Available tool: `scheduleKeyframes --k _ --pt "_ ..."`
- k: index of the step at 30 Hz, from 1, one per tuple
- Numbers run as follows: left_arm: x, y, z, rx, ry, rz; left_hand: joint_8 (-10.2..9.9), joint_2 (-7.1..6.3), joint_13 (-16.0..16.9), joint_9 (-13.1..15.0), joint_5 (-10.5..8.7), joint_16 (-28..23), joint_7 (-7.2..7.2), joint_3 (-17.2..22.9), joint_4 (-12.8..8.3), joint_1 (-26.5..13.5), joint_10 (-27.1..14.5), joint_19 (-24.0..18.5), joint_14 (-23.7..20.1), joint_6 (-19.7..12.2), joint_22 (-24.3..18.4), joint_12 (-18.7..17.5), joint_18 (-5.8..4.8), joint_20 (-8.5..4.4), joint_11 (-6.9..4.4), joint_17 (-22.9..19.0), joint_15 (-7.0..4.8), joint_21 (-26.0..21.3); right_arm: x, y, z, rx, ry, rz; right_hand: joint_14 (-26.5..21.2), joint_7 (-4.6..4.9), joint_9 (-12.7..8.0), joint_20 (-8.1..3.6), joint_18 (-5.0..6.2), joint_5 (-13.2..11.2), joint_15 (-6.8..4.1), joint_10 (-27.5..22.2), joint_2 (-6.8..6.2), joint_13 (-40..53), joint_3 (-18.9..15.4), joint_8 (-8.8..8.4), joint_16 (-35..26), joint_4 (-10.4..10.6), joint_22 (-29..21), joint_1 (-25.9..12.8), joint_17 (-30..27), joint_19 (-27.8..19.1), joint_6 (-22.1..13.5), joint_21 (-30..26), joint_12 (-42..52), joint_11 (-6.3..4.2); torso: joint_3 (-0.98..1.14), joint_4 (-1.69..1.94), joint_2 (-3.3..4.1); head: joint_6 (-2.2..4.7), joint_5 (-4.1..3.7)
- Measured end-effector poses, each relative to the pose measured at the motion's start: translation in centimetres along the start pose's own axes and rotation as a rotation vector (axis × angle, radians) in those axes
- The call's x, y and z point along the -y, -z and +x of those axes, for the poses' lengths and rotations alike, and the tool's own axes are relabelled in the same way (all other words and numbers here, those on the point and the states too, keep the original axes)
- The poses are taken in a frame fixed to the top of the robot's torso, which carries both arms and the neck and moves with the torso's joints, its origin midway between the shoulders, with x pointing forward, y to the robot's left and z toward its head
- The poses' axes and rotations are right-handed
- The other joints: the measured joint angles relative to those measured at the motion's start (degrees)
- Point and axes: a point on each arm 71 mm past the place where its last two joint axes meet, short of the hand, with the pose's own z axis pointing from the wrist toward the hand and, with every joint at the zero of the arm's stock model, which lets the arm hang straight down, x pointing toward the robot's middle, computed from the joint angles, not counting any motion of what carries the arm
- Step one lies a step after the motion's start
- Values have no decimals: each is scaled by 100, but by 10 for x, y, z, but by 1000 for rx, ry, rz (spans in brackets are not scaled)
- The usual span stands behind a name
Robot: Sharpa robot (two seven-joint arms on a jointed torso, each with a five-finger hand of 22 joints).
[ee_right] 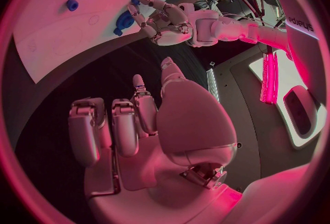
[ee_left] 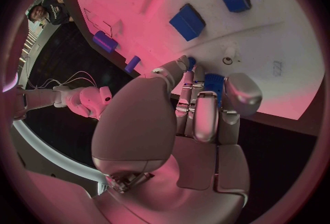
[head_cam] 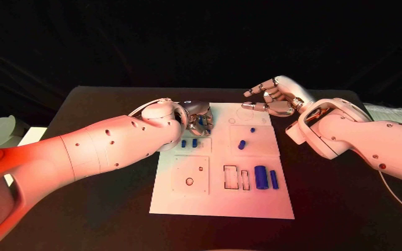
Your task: Assemble the parts on the task board
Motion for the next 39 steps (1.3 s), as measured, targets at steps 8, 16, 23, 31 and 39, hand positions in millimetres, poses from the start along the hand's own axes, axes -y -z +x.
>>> scheduleKeyframes --k 8,16,23,31,39 --pt "1 -1 0 -3 -5 -7 0 89 -11 -43 0 34 14 300 -182 89 198 59 21 162 215 -51 1 -18 -30 -19 -21 181 0 0 0 -1 0 0 0 0 0 0 0 0 0 0 0 2 0 0 0 0 -1 0 0 0 0 0 0 0 -1 2 0 -2 0" --pt "1 -2 0 3 -7 -7 -18 105 -29 -82 -5 66 2 511 -321 71 364 59 21 313 316 -164 1 -18 -41 -36 -21 264 0 0 0 -2 -1 -1 0 0 0 0 0 0 0 0 0 4 0 0 0 0 -1 0 -1 0 0 0 0 0 -3 2 1 -6 0" --pt "-1 2 2 22 4 -5 -55 110 -31 -107 -5 66 53 551 -361 13 417 59 21 364 385 -230 -88 -18 -32 -69 -21 330 0 0 0 -2 -1 -1 0 0 0 0 0 0 0 0 0 -2 0 0 0 0 -2 0 -1 0 0 0 0 0 -3 -1 1 4 -9" --pt "-8 13 -1 62 48 -12 -55 110 -31 -110 -5 66 34 574 -384 4 437 59 21 385 398 -263 -89 -18 -12 -78 -21 330 0 0 0 -2 0 0 0 0 0 0 0 0 0 0 0 -1 0 0 0 0 -2 0 3 0 0 0 0 0 -1 2 -1 32 -26" --pt "-11 30 -15 121 112 -2 -55 95 -33 -119 -5 66 34 587 -398 -11 457 58 21 385 422 -278 -89 -18 -31 -81 -21 360 1 0 0 -2 0 2 0 0 0 0 0 0 0 0 0 0 0 0 0 0 -2 0 3 0 0 0 0 0 5 11 -8 55 -12"
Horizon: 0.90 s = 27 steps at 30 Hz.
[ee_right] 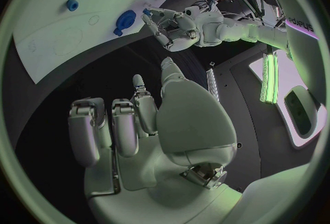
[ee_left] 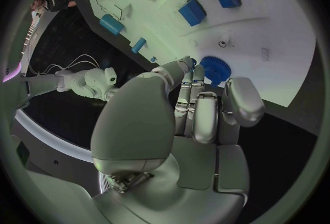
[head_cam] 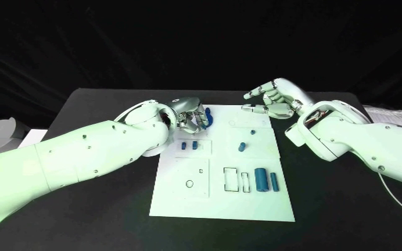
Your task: Assemble the parts on the task board
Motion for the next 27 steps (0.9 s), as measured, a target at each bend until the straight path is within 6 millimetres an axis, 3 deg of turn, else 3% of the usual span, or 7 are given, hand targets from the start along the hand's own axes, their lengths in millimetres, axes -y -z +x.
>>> scheduleKeyframes --k 12,27 --pt "-18 18 -12 21 66 -39 0 -30 1 -6 0 22 20 0 0 -30 40 0 0 19 55 -10 0 0 1 -26 0 60 2 1 1 -1 -2 6 0 0 0 0 0 0 0 0 0 2 0 0 0 0 4 0 -1 0 0 0 0 0 -7 16 -5 31 40" --pt "-30 19 -8 -33 70 -83 -23 -36 2 -19 0 22 -1 0 0 -82 41 0 0 39 78 -37 0 0 0 -32 0 61 2 1 2 -2 -4 6 0 0 0 0 0 0 0 0 0 -1 0 0 0 0 3 0 -2 0 0 0 0 0 -9 14 -2 -6 74"
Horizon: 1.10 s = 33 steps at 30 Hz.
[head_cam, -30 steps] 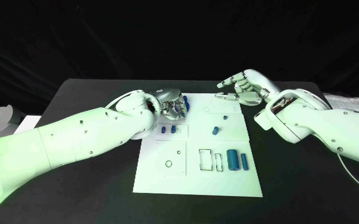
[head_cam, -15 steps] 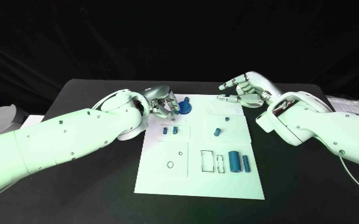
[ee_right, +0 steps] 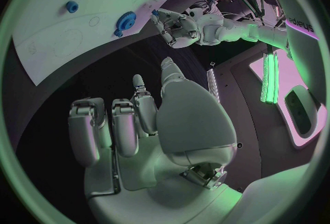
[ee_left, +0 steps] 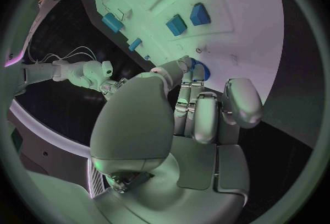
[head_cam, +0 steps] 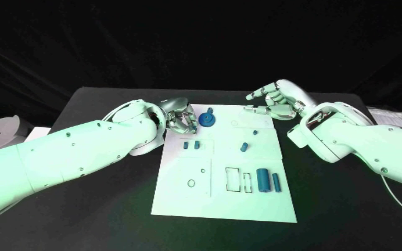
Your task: Assemble the parts on the task board
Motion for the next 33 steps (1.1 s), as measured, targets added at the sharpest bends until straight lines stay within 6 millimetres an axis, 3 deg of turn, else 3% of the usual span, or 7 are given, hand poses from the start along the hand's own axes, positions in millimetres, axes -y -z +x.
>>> scheduleKeyframes --k 33 --pt "-5 -9 10 -52 -19 -27 -11 -1 0 -19 0 0 -1 14 -14 1 -1 0 0 -2 12 -25 0 0 0 -4 0 43 -1 0 1 -2 -2 -2 0 0 0 0 0 0 0 0 0 5 0 0 0 0 -2 0 -2 0 0 0 0 0 3 -4 2 -22 -9"
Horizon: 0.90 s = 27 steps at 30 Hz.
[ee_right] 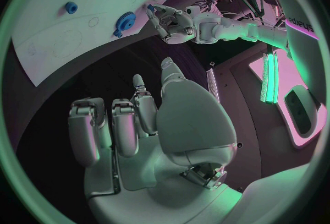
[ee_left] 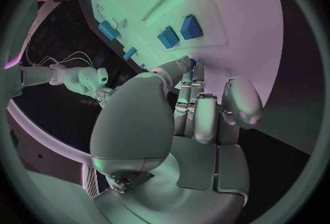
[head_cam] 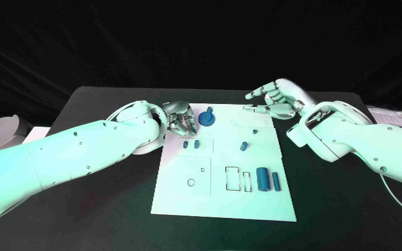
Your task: Assemble the parts on the task board
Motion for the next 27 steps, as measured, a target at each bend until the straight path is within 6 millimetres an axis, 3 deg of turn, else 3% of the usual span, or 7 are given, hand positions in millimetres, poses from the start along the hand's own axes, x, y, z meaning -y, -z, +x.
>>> scheduleKeyframes --k 13,18,24,27 --pt "0 -4 4 -10 -15 -4 -11 -25 0 -1 0 0 0 0 0 -25 0 0 0 0 -3 -26 0 0 0 0 0 0 0 0 0 -1 0 -1 0 0 0 0 0 0 0 0 0 -5 0 0 0 0 -1 0 0 0 0 0 0 0 -3 2 2 -17 -7" --pt "-1 -4 6 -15 -19 -7 -101 -54 -13 -39 0 0 24 16 -16 -99 -22 0 0 -25 -5 -119 1 0 22 -36 0 0 0 0 0 0 0 0 0 0 0 0 0 0 0 0 0 -5 0 0 0 0 -1 0 0 0 0 0 0 0 -2 3 1 -19 -8" --pt "-1 -4 6 -16 -22 -10 -244 -143 -38 -170 1 0 119 34 -34 -188 -174 20 -2 -388 -12 -245 1 21 130 -108 43 -24 0 0 0 0 0 0 0 0 0 0 0 0 0 0 0 -4 0 0 0 0 -1 0 4 0 0 0 0 0 -2 4 -2 -16 -10" --pt "-1 -4 6 -17 -22 -9 -244 -189 -29 -291 1 0 134 49 -49 -235 -312 -11 -21 -748 -49 -314 1 52 142 -153 62 -91 0 0 0 0 0 0 0 0 0 0 0 0 0 0 0 -3 -1 0 0 1 1 0 4 0 0 0 0 0 -2 4 -3 -14 -11"
